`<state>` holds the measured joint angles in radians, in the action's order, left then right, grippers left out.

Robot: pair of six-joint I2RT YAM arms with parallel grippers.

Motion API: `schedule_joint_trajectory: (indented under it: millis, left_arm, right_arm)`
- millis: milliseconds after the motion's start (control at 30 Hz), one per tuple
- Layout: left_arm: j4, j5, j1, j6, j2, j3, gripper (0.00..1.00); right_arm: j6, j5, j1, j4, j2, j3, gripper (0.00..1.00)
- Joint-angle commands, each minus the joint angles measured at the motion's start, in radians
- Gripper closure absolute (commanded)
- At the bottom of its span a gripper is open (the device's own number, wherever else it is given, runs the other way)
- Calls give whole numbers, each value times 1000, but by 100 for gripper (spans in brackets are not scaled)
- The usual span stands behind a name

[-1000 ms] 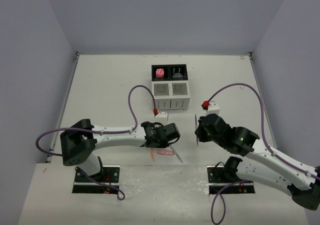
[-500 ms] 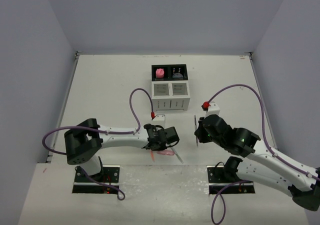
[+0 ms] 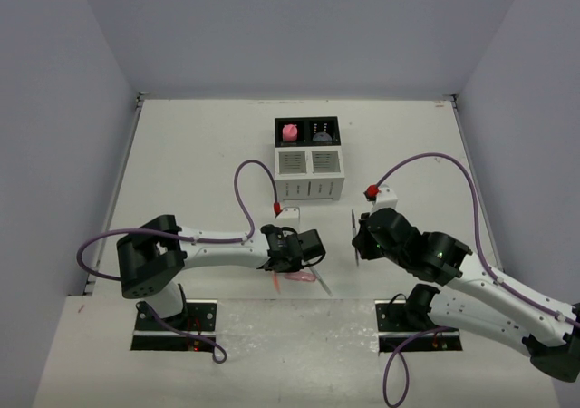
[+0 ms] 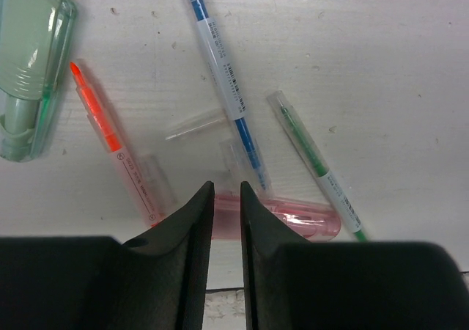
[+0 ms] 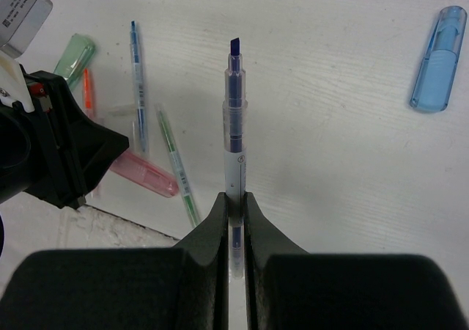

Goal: Sort the stationery into containers
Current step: Pick up the pen cap from the center of the board.

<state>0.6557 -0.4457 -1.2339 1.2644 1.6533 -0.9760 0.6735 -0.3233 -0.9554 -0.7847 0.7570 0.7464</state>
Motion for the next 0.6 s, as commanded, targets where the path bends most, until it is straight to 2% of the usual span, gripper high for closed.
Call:
schedule_joint_trajectory:
  millis: [0, 567]
  left_arm:
    - [-30, -48, -6, 37, 16, -7, 77]
    - [-72, -47, -4, 33, 46, -5, 77]
  right_arm:
    - [-6, 4, -7, 35, -6, -4, 100]
    - [-15, 12, -13, 39, 2, -5, 100]
